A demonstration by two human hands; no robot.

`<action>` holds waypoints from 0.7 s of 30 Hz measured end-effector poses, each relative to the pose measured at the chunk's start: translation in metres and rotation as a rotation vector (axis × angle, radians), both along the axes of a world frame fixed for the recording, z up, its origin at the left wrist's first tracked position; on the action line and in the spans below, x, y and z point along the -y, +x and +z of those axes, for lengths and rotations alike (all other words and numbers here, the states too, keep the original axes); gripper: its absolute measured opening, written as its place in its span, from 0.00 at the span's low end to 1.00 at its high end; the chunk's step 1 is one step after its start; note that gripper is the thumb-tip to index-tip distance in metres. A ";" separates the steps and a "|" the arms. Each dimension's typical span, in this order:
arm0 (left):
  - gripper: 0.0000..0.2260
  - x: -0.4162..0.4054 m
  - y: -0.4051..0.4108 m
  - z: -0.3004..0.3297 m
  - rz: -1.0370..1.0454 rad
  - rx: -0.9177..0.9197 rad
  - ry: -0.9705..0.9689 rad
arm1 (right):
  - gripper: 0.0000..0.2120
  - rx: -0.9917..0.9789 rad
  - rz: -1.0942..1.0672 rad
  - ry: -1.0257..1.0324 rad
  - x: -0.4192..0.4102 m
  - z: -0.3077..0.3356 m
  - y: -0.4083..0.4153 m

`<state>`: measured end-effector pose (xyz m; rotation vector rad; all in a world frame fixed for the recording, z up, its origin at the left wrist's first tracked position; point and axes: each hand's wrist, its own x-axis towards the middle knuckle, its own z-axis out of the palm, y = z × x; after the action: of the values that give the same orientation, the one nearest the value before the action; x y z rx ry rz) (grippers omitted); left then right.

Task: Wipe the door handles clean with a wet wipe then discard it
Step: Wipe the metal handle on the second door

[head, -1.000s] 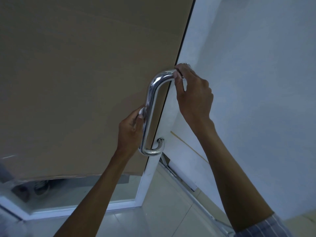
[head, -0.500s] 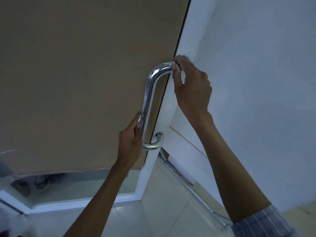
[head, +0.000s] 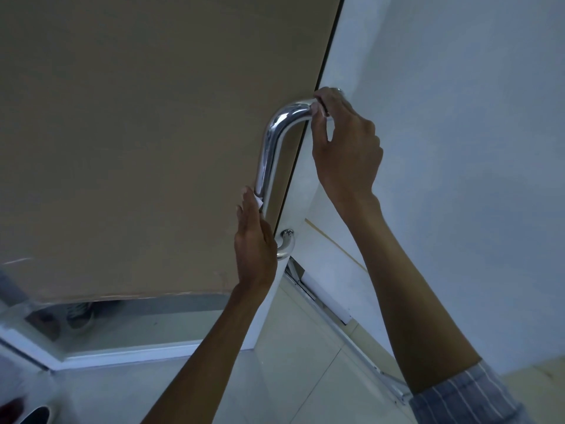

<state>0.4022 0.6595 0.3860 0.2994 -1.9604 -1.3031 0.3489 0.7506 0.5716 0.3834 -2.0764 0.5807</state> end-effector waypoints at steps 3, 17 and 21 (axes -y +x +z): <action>0.27 -0.011 0.005 -0.007 0.034 -0.056 -0.026 | 0.16 0.003 -0.014 0.000 0.001 0.000 -0.001; 0.27 -0.014 -0.001 -0.030 0.006 -0.012 -0.050 | 0.15 0.031 -0.035 -0.013 0.001 0.000 -0.001; 0.31 -0.023 0.005 -0.030 0.000 -0.049 -0.106 | 0.15 0.055 -0.038 -0.025 0.001 -0.001 -0.002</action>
<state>0.4068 0.6826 0.3565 0.2138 -1.9802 -1.1915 0.3468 0.7491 0.5710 0.3163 -2.1218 0.6002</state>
